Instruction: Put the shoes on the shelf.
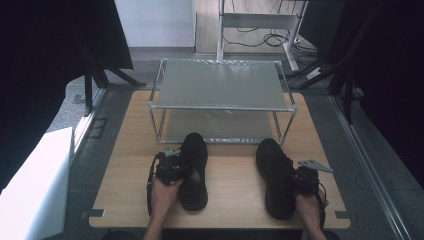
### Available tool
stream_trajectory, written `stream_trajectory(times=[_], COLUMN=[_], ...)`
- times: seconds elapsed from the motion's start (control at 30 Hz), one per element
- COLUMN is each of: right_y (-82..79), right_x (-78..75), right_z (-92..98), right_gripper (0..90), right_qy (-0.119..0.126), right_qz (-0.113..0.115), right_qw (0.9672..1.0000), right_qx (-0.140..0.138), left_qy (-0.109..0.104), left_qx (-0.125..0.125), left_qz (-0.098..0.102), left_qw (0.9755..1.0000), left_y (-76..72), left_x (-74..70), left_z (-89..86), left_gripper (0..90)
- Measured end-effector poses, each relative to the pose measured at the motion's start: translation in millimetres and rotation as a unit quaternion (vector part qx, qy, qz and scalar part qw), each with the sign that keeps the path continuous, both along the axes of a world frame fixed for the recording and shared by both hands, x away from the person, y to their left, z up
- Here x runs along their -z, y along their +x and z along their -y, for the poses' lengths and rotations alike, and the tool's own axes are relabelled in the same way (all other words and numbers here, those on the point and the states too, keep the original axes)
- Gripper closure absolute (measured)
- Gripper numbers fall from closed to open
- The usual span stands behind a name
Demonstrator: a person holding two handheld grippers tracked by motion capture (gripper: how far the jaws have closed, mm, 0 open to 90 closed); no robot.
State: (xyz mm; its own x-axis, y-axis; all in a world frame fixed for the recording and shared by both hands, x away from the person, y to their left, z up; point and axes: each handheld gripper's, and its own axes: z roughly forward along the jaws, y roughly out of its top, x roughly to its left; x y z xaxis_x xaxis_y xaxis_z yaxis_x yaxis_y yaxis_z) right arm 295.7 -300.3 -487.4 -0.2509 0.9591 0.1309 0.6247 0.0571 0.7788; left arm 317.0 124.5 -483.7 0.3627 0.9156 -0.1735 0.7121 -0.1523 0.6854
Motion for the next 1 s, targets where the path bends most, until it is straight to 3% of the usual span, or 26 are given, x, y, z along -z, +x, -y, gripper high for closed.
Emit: stream_trajectory(times=[0.1, 0.27, 0.33, 0.4, 0.47, 0.5, 0.53, 0.57, 0.6, 0.63, 0.73, 0.77, 0.8, 0.83, 0.87, 0.9, 0.93, 0.97, 1.0], right_y=[0.7, 1.5, 1.9, 2.1, 3.2, 4.4, 4.4, 5.8, 8.5, 9.3, 10.3, 11.7, 11.7, 13.8, 13.8, 14.7, 16.6, 16.6, 17.4], right_x=[-1.1, -1.9, -1.8, -2.2, -1.7, -0.8, -0.8, -0.2, 0.5, 0.6, -0.6, -2.0, -2.0, -2.9, -2.9, -3.6, -5.5, -5.5, -6.8], right_z=[0.6, 3.1, 3.9, 4.6, 7.2, 8.6, 8.6, 9.9, 10.7, 9.7, 6.3, 3.8, 3.8, 2.6, 2.6, 2.2, 1.2, 1.2, 0.1], right_gripper=[71.8, 73.6, 73.7, 73.8, 74.1, 74.0, 74.0, 74.0, 74.0, 74.0, 74.0, 74.0, 74.0, 74.0, 74.0, 74.0, 74.0, 74.0, 74.0], right_qy=[0.002, 0.029, 0.039, 0.046, 0.077, 0.100, 0.100, 0.123, 0.158, 0.170, 0.180, 0.192, 0.192, 0.215, 0.215, 0.228, 0.249, 0.249, 0.259], right_qz=[-0.005, -0.013, -0.015, -0.019, -0.028, -0.033, -0.033, -0.041, -0.057, -0.060, -0.063, -0.063, -0.063, -0.063, -0.063, -0.064, -0.066, -0.066, -0.067], right_qw=[1.0000, 0.9994, 0.9990, 0.9986, 0.9964, 0.9941, 0.9941, 0.9911, 0.9846, 0.9821, 0.9798, 0.9771, 0.9771, 0.9722, 0.9722, 0.9691, 0.9635, 0.9635, 0.9610], right_qx=[-0.005, -0.010, -0.016, -0.020, -0.023, -0.025, -0.025, -0.030, -0.048, -0.054, -0.061, -0.066, -0.066, -0.067, -0.067, -0.067, -0.071, -0.071, -0.072], left_qy=[-0.005, -0.005, -0.035, -0.044, -0.085, -0.094, -0.094, -0.103, -0.111, -0.125, -0.134, -0.146, -0.146, -0.155, -0.161, -0.167, -0.177, -0.177, -0.179], left_qx=[0.005, -0.003, -0.007, -0.009, -0.012, -0.014, -0.014, -0.015, -0.015, -0.013, -0.010, -0.005, -0.005, -0.003, -0.002, -0.002, -0.001, -0.001, -0.001], left_qz=[0.000, -0.004, -0.012, -0.012, -0.019, -0.019, -0.019, -0.021, -0.022, -0.023, -0.020, -0.018, -0.018, -0.015, -0.013, -0.012, -0.008, -0.008, -0.005], left_qw=[1.0000, 1.0000, 0.9993, 0.9989, 0.9961, 0.9953, 0.9953, 0.9943, 0.9935, 0.9918, 0.9908, 0.9891, 0.9891, 0.9879, 0.9869, 0.9859, 0.9842, 0.9842, 0.9838], left_y=[-0.9, -0.4, 1.5, 1.9, 3.1, 3.2, 3.2, 3.2, 3.4, 3.1, 1.5, -0.1, -0.1, -0.6, -1.2, -1.8, -2.9, -2.9, -3.4], left_x=[-2.8, -5.9, -4.6, -4.0, -0.6, 0.4, 0.4, 1.2, 1.9, 2.8, 2.7, 1.7, 1.7, 1.1, -0.2, -1.9, -6.6, -6.6, -9.5], left_z=[-6.1, -16.4, -26.5, -31.0, -42.1, -44.4, -44.4, -46.3, -47.8, -48.7, -47.2, -45.6, -45.6, -44.5, -43.6, -42.6, -40.2, -40.2, -38.9], left_gripper=[65.7, 78.3, 81.0, 82.4, 82.6, 82.7, 82.8, 82.8, 82.9, 83.0, 83.0, 83.0, 83.0, 83.0, 83.0, 83.0, 82.9, 82.9, 82.9])
